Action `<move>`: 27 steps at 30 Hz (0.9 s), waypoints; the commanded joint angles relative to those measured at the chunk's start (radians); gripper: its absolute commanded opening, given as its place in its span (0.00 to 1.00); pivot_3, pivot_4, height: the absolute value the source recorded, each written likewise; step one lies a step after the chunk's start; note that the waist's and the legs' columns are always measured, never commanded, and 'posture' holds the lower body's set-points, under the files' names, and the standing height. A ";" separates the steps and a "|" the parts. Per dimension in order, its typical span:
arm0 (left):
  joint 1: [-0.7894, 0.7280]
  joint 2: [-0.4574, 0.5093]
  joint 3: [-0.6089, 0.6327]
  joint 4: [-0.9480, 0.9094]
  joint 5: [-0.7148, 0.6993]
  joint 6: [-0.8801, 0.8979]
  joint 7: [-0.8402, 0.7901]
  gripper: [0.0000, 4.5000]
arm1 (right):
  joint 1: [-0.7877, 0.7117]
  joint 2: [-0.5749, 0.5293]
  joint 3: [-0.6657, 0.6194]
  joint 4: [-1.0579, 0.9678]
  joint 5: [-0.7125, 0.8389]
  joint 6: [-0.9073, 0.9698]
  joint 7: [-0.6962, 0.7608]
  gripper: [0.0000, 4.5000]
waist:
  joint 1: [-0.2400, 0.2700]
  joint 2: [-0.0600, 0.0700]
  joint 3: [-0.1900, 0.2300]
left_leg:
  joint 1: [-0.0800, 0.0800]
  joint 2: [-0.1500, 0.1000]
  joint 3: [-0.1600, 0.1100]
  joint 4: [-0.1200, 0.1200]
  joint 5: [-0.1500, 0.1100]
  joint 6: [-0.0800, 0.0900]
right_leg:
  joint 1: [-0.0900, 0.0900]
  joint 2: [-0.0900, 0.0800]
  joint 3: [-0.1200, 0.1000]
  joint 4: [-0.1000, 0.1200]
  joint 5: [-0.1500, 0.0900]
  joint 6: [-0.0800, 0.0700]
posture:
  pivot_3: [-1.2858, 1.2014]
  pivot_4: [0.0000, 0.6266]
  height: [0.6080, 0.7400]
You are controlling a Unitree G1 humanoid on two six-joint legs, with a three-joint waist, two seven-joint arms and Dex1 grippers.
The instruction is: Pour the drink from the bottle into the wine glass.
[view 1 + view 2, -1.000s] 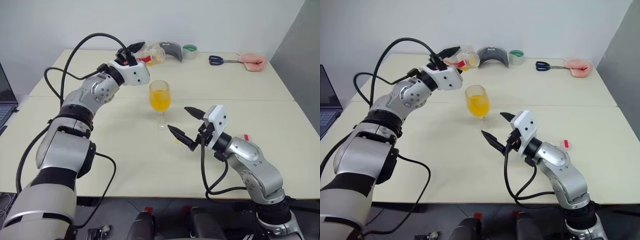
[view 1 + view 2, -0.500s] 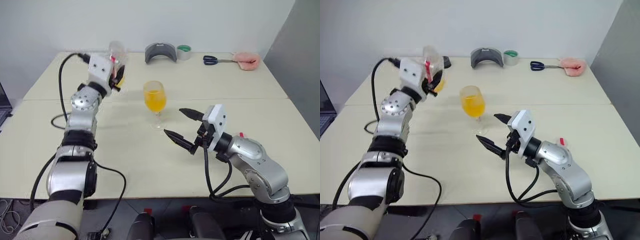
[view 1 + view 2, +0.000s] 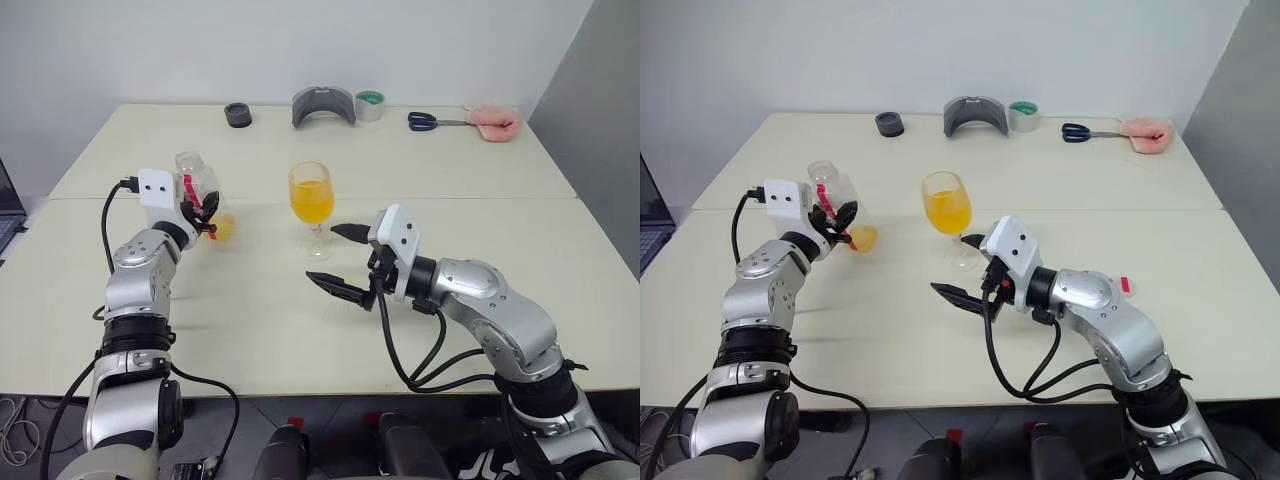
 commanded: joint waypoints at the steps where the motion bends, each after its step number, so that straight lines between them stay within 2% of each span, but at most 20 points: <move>1: 0.016 0.016 0.017 -0.021 -0.019 -0.025 -0.038 0.39 | -0.019 0.014 0.011 -0.023 -0.001 -0.022 0.010 1.00 | 0.000 0.000 0.000 | 0.000 0.000 0.000 0.000 0.000 0.000 | 0.000 0.000 0.000 0.000 0.000 0.000 | 0.52 0.24 1.00; 5: 0.022 0.018 0.010 -0.002 -0.010 -0.042 -0.055 0.39 | -0.020 0.019 0.015 -0.022 -0.007 -0.023 0.010 1.00 | 0.002 0.000 0.000 | 0.001 0.000 0.000 0.000 0.000 0.000 | 0.000 0.000 0.000 0.000 0.000 0.000 | 0.52 0.24 1.00; 11: 0.058 0.011 0.001 -0.025 -0.010 -0.066 -0.089 0.83 | -0.014 0.017 0.016 -0.029 -0.008 -0.018 0.006 1.00 | 0.003 0.000 0.000 | 0.001 0.000 0.001 -0.001 -0.001 0.002 | 0.000 0.000 0.000 0.000 0.000 0.000 | 0.52 0.24 1.00; 13: 0.065 0.010 -0.002 -0.032 -0.008 -0.066 -0.087 0.95 | -0.012 0.017 0.016 -0.030 -0.007 -0.017 0.006 1.00 | 0.004 0.000 0.000 | 0.001 0.000 0.000 0.000 -0.001 0.002 | 0.000 0.000 0.000 0.000 0.000 0.000 | 0.52 0.24 1.00; 14: 0.067 0.009 -0.002 -0.035 -0.008 -0.065 -0.085 0.98 | -0.012 0.016 0.016 -0.030 -0.006 -0.017 0.006 1.00 | 0.005 0.000 0.000 | 0.001 0.000 0.000 0.000 -0.001 0.002 | 0.000 0.000 0.000 0.000 0.000 0.000 | 0.52 0.24 1.00; 20: 0.104 0.013 -0.008 -0.070 0.011 -0.078 -0.077 0.98 | 0.024 0.000 0.022 -0.001 -0.030 -0.062 0.017 1.00 | 0.009 0.000 0.000 | 0.001 0.000 0.000 -0.001 -0.001 0.002 | 0.000 0.000 0.000 0.000 0.000 0.000 | 0.52 0.24 1.00; 27: 0.244 0.001 0.014 -0.242 0.002 -0.043 -0.023 0.98 | 0.226 -0.020 -0.022 0.075 -0.118 -0.254 -0.023 1.00 | 0.018 -0.001 -0.001 | 0.001 0.000 0.001 -0.001 -0.002 0.003 | 0.001 -0.001 0.001 -0.003 0.000 0.000 | 0.52 0.24 1.00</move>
